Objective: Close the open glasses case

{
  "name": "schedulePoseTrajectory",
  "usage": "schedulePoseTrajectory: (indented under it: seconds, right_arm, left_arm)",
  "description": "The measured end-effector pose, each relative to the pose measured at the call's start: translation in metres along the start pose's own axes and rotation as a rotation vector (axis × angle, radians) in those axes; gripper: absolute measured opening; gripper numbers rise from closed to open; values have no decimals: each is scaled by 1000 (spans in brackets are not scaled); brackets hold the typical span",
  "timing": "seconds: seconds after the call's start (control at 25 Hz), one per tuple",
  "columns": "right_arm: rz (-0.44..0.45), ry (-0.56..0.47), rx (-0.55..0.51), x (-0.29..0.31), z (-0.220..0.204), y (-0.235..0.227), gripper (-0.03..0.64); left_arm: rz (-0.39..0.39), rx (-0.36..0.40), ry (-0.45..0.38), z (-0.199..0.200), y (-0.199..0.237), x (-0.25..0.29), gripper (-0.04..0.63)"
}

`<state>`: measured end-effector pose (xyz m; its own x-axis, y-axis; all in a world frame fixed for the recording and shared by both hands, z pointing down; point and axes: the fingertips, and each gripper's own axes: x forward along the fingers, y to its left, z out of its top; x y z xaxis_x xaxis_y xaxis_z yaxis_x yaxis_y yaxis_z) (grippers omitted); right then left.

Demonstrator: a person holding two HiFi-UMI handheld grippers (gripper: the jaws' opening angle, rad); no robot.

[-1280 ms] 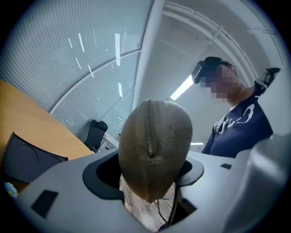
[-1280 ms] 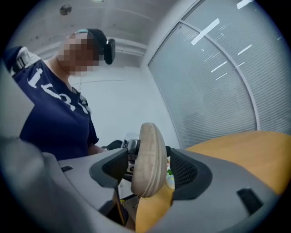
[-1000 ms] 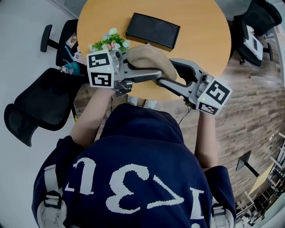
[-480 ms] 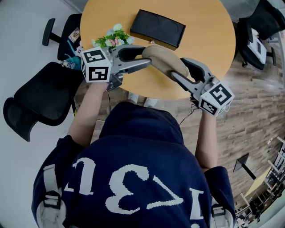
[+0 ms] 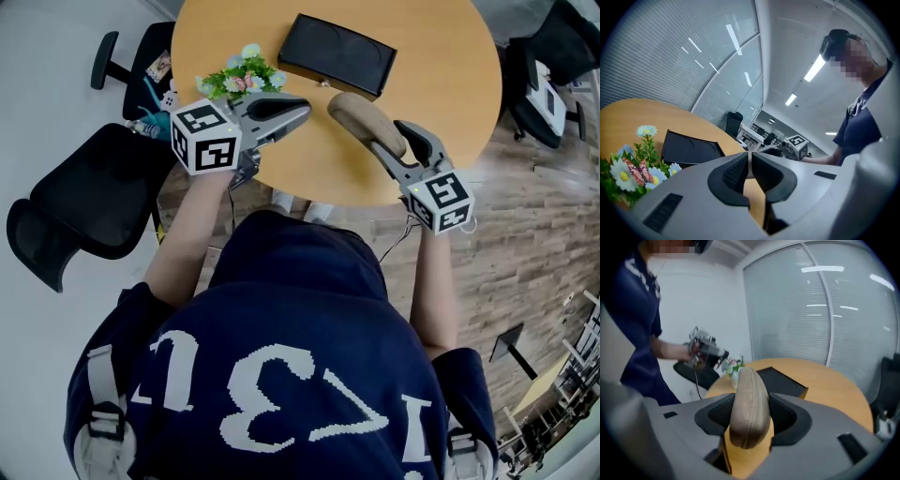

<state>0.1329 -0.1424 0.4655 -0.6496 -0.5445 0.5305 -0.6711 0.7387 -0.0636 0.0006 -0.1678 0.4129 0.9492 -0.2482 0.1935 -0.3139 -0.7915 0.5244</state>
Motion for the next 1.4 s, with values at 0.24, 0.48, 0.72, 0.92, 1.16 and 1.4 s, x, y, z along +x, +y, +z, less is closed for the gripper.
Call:
schedulePoseTrajectory:
  seconds: [0.24,0.48,0.72,0.92,1.16,1.4]
  right_arm:
    - [-220,276,-362,48,-58,-7,232]
    - [-391,320,-628,65,-73,-8,232]
    - [-177,314,-516,76,-106,36,261]
    - [4,273,-405,82,-109,74,259]
    - [-27,64,-94,61,-61,48,70]
    - [-194,-215,55,12,22,-2,32]
  left_arm:
    - [2,-42,-5,-9,-2,3,29]
    - [12,-49,9,-16,-3,4,29]
    - [13,-66,8,-23,-2,0,29]
    - [14,-70,3,-24,-2,0,29]
    - [57,10,-21,-11,-4,0,29]
    - [173,154,-75,13,-2,-7,29]
